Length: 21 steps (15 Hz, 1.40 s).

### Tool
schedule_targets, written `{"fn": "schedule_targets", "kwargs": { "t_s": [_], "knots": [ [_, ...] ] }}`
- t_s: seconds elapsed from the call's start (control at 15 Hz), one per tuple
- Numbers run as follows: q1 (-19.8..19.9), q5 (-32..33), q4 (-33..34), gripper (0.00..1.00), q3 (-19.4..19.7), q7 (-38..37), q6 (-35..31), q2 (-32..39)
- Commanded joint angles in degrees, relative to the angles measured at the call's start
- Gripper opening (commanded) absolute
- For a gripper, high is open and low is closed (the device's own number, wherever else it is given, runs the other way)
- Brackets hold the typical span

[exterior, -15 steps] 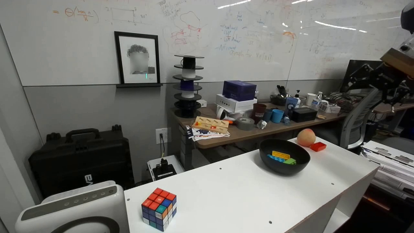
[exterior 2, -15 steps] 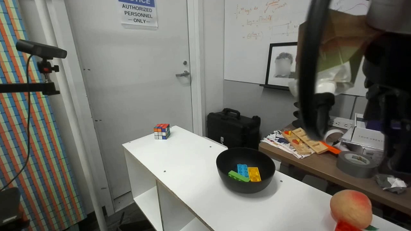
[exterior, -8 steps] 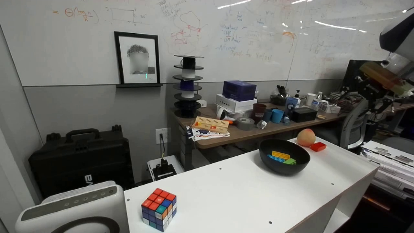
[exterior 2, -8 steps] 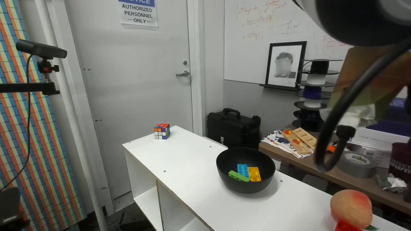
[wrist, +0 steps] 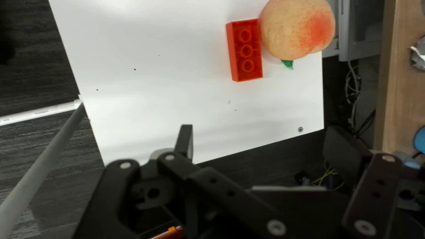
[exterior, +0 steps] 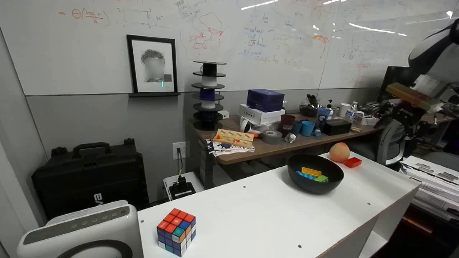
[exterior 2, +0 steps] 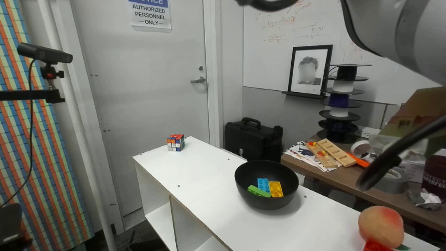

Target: Put the blocks inside the black bowl.

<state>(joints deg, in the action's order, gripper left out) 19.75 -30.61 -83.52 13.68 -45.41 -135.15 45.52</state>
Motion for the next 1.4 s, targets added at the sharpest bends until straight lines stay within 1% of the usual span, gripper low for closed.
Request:
{"fn": "schedule_targets", "kwargs": {
  "t_s": [0.0,0.13,0.33,0.4,0.67,0.93,1.2,1.33],
  "knots": [
    [1.4,3.1,8.4,1.00,0.2,-6.2,5.5,4.7],
    [2.3,3.4,11.8,1.00,-0.5,-6.8,4.6,7.4],
    [4.4,3.9,19.7,1.00,-1.9,-6.6,7.6,13.2],
    [4.0,3.2,22.5,1.00,-1.0,-6.6,9.1,15.4],
    [4.1,4.0,31.9,1.00,-0.6,-7.7,14.3,22.9],
    [3.6,4.6,39.7,1.00,-0.4,-8.4,17.3,28.9],
    [3.6,4.9,45.6,1.00,-0.4,-9.5,20.5,33.0],
    [3.4,4.9,47.5,1.00,-0.3,-9.7,21.5,34.5]
  ]
}}
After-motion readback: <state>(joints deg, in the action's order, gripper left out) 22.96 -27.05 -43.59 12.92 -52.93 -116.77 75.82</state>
